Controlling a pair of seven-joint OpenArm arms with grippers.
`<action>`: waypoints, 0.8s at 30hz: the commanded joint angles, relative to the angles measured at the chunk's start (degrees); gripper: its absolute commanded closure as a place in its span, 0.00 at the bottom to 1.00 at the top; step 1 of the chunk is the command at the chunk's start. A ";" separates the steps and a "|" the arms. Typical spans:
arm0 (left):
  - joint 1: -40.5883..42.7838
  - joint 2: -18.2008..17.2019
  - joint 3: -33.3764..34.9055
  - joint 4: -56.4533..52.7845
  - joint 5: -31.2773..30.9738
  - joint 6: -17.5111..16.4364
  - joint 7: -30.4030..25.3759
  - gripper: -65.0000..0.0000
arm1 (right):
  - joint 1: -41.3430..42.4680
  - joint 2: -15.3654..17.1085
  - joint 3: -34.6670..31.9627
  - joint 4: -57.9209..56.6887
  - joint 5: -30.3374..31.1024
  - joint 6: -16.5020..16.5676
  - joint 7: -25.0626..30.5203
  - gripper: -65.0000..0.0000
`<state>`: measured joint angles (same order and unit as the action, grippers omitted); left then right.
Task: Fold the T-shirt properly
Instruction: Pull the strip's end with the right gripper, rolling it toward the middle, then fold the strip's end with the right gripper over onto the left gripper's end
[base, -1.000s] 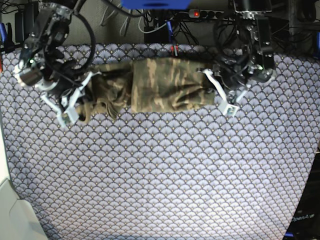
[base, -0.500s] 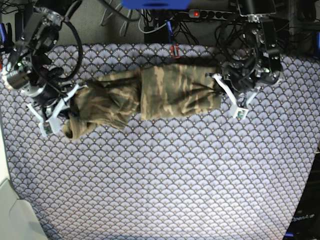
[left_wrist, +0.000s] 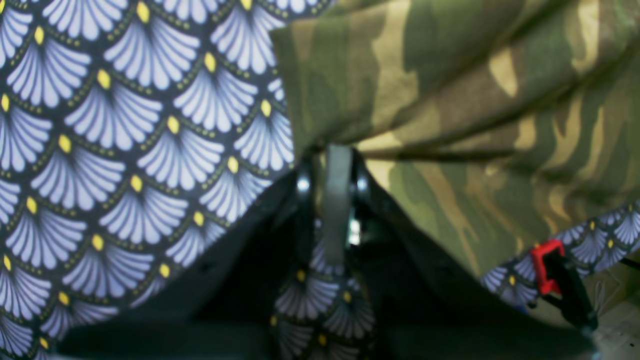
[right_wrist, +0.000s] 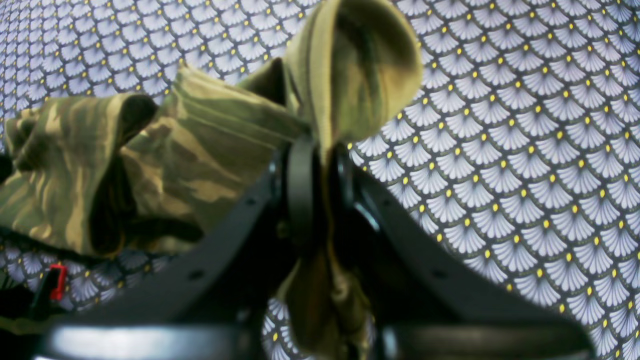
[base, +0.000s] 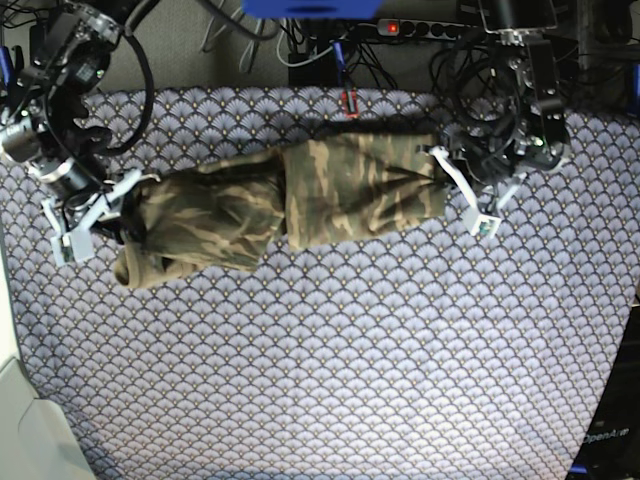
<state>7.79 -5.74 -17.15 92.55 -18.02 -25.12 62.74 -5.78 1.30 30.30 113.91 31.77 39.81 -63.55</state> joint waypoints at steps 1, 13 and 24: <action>-0.19 -0.55 -0.22 0.59 0.66 0.20 -0.19 0.94 | -0.06 0.50 -0.90 1.30 1.51 0.19 2.05 1.00; -0.28 -0.55 -0.22 0.59 0.66 0.20 -0.19 0.94 | -6.57 2.26 -20.24 1.13 1.24 0.19 16.21 1.00; -0.19 -0.55 -0.22 0.59 0.66 0.20 -0.19 0.94 | -6.48 5.16 -42.48 0.69 1.15 -0.47 24.21 1.00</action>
<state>7.92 -5.85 -17.17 92.55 -17.87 -25.12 62.67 -12.75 6.61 -12.47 113.73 31.35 39.31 -41.65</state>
